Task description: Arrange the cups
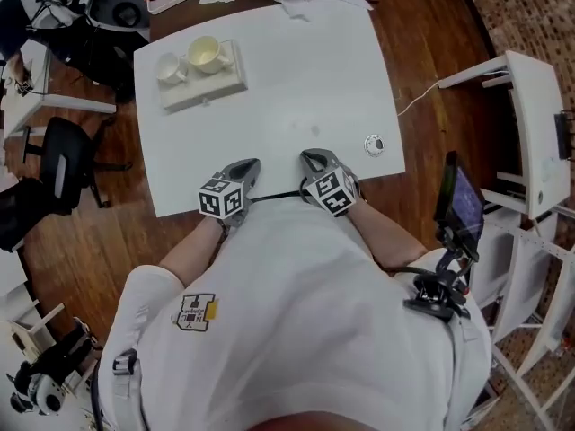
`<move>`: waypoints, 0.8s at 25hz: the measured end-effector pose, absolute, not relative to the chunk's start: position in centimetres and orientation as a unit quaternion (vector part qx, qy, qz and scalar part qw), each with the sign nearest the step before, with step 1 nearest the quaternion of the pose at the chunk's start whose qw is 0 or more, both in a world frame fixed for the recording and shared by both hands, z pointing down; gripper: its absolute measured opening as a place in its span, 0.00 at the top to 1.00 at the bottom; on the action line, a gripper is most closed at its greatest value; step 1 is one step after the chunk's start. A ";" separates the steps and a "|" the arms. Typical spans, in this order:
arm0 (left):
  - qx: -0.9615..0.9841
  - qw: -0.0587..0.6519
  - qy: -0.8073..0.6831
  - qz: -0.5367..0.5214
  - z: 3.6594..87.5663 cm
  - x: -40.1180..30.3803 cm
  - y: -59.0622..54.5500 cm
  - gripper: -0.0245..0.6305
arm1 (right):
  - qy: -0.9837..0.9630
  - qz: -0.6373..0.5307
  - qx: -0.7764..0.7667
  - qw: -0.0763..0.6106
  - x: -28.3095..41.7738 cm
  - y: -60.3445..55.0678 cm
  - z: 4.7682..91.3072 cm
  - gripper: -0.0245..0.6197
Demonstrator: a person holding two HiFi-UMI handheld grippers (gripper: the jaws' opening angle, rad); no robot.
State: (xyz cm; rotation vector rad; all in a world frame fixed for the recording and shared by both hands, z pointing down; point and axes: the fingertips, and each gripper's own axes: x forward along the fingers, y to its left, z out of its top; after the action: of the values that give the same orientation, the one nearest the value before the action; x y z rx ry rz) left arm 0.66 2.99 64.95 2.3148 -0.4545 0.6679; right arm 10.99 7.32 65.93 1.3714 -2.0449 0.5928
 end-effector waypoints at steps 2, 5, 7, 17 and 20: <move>0.888 0.337 -0.179 0.258 65.0 1.5 3.3 0.96 | -0.771 0.221 0.514 0.302 11.9 7.8 66.1 0.96; 0.886 0.335 -0.194 0.254 65.1 2.3 3.7 0.96 | -0.777 0.209 0.510 0.303 13.1 7.9 65.9 0.96; 0.885 0.336 -0.205 0.250 65.2 3.0 3.7 0.96 | -0.783 0.200 0.505 0.302 13.8 7.7 65.6 0.96; 0.883 0.331 -0.224 0.247 64.9 4.4 4.3 0.96 | -0.794 0.181 0.496 0.300 15.0 7.1 65.1 0.96; 0.882 0.332 -0.227 0.246 65.0 4.4 4.3 0.96 | -0.796 0.179 0.494 0.300 15.0 7.0 65.1 0.96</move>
State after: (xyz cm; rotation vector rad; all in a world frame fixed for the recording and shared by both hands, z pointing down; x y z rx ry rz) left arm 4.42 4.30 65.00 2.3040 -0.5927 0.6431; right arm 14.97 7.02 65.06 1.3121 -2.1120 0.4754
